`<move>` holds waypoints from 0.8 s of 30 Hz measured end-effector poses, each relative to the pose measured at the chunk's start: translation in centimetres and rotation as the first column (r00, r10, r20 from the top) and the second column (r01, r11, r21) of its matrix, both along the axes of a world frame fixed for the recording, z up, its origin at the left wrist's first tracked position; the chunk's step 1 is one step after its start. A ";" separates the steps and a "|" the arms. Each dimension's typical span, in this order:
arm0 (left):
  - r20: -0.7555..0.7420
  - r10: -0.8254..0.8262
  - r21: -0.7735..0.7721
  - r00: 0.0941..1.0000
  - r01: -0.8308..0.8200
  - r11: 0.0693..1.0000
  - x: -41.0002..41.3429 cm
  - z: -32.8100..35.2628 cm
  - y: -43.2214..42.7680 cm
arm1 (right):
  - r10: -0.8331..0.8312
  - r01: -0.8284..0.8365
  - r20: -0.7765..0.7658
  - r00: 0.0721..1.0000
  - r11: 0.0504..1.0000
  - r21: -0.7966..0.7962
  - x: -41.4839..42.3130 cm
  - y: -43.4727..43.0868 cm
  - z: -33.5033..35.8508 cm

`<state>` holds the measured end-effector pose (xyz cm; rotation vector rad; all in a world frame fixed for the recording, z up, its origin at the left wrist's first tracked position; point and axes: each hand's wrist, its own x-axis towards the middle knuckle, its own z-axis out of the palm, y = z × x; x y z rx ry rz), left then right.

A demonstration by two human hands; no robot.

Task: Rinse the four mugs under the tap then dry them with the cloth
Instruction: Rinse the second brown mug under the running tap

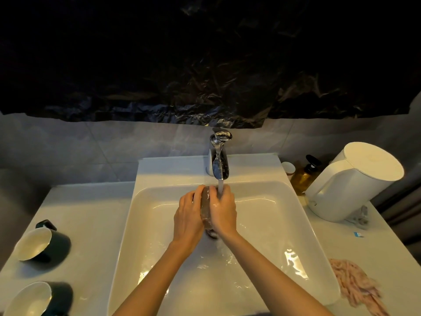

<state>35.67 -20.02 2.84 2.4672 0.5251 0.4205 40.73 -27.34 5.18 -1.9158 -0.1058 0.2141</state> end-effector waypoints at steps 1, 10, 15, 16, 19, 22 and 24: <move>-0.001 -0.008 0.009 1.000 0.008 1.000 -0.1 0.1 0.1 | -0.011 0.013 -0.071 0.997 1.000 0.024 0.9 0.1 0.1; 0.065 0.033 -0.189 0.997 -0.021 0.982 0.2 0.7 0.3 | 0.078 0.095 -0.382 0.921 0.906 0.412 1.3 -0.6 -1.0; 0.020 -0.082 -0.120 0.996 0.083 0.989 -0.3 1.4 -0.5 | 0.036 -0.004 -0.161 0.986 0.982 0.189 1.6 -1.0 -0.8; 0.007 -0.074 -0.107 0.997 0.075 0.991 -0.3 1.4 -1.0 | 0.017 -0.007 -0.092 0.996 0.994 0.111 1.4 -0.9 -0.9; 0.029 -0.056 -0.164 0.998 0.060 0.985 -0.3 1.3 -1.9 | -0.038 0.040 0.078 0.996 0.999 -0.024 0.8 -0.5 -0.1; 0.069 -0.027 -0.227 0.997 0.042 0.973 -0.4 1.2 -1.6 | 0.033 -0.033 -0.024 0.999 0.999 0.007 2.0 -0.3 0.0; 0.073 -0.016 -0.230 0.997 0.032 0.973 -0.4 1.1 -1.3 | 0.022 0.014 -0.252 0.967 0.990 0.139 3.5 -0.2 0.3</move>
